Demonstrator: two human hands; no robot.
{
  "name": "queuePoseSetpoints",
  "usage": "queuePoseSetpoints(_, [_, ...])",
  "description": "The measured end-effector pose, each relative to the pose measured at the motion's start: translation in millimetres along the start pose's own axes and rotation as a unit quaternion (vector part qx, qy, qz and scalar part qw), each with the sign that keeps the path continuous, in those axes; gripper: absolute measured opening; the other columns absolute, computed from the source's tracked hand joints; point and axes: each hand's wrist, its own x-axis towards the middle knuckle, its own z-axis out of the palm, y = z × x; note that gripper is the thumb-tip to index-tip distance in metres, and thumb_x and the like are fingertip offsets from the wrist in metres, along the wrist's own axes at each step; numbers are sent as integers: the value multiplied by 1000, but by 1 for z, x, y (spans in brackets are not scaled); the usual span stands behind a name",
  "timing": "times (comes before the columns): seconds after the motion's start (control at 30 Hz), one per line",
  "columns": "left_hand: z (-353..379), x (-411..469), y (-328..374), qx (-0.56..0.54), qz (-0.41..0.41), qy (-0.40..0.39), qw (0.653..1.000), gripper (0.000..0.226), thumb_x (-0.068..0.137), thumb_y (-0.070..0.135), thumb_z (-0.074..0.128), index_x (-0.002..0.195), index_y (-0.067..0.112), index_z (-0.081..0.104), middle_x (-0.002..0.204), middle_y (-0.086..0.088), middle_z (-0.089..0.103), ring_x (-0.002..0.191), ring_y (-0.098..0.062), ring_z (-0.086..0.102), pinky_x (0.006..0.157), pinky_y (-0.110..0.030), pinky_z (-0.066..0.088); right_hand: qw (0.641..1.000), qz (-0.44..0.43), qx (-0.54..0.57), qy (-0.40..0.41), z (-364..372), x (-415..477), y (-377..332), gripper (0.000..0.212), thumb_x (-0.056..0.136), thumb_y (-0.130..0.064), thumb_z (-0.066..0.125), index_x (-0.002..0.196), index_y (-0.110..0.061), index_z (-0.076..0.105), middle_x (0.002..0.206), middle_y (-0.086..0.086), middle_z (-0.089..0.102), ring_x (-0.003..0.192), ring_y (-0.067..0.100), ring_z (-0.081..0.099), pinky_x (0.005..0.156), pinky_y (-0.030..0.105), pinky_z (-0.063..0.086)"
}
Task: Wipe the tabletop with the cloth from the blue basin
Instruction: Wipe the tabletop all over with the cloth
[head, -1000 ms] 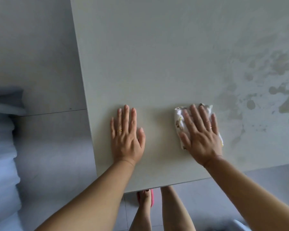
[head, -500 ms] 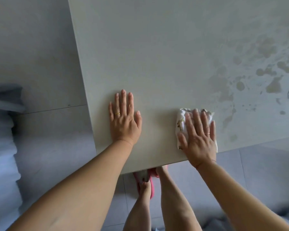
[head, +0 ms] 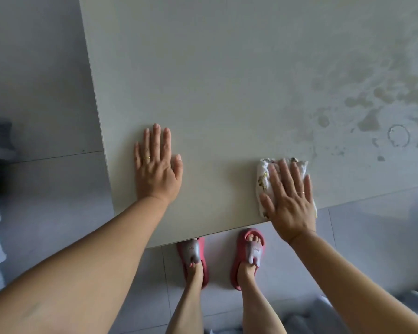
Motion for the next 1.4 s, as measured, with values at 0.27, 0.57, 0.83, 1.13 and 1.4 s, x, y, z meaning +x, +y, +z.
queuePoseSetpoints(0.27, [-4, -2, 19, -14, -54, 38, 998, 66, 88, 31, 33, 150, 10, 22, 158, -13, 17, 146, -30, 15, 117, -49, 3, 983, -182, 10, 9, 15, -31, -55, 58, 93, -47, 37, 147, -25, 30, 156, 2, 21, 144, 28, 16, 115, 50, 14])
queuePoseSetpoints(0.57, [14, 17, 127, -39, -10, 11, 999, 62, 93, 36, 28, 151, 13, 19, 159, -9, 15, 147, -25, 13, 117, -42, 0, 994, 95, 34, 33, -4, 18, 36, 64, 90, -57, 11, 147, -30, -2, 158, -2, -3, 144, 16, -11, 118, 44, -5])
queuePoseSetpoints(0.83, [22, 17, 133, -5, -28, 26, 999, 64, 91, 39, 27, 150, 13, 25, 158, -9, 21, 146, -26, 18, 118, -44, 8, 949, -308, -72, 20, -13, 38, 75, 60, 92, -53, 34, 146, -28, 26, 154, 1, 25, 143, 26, 24, 116, 49, 21])
queuePoseSetpoints(1.13, [19, 17, 137, -8, -36, 25, 999, 64, 90, 37, 28, 148, 10, 29, 157, -11, 23, 145, -28, 21, 118, -47, 14, 985, -169, 20, 25, -10, 47, 28, 62, 93, -49, 31, 149, -25, 21, 157, 2, 11, 146, 27, 7, 116, 52, 11])
queuePoseSetpoints(1.4, [22, 18, 138, 0, -39, 27, 999, 64, 89, 36, 32, 148, 10, 29, 156, -11, 25, 144, -28, 23, 117, -45, 14, 999, 22, 32, 25, -39, 148, 86, 60, 96, -53, 15, 150, -32, 0, 160, -3, -4, 146, 17, -10, 118, 43, -6])
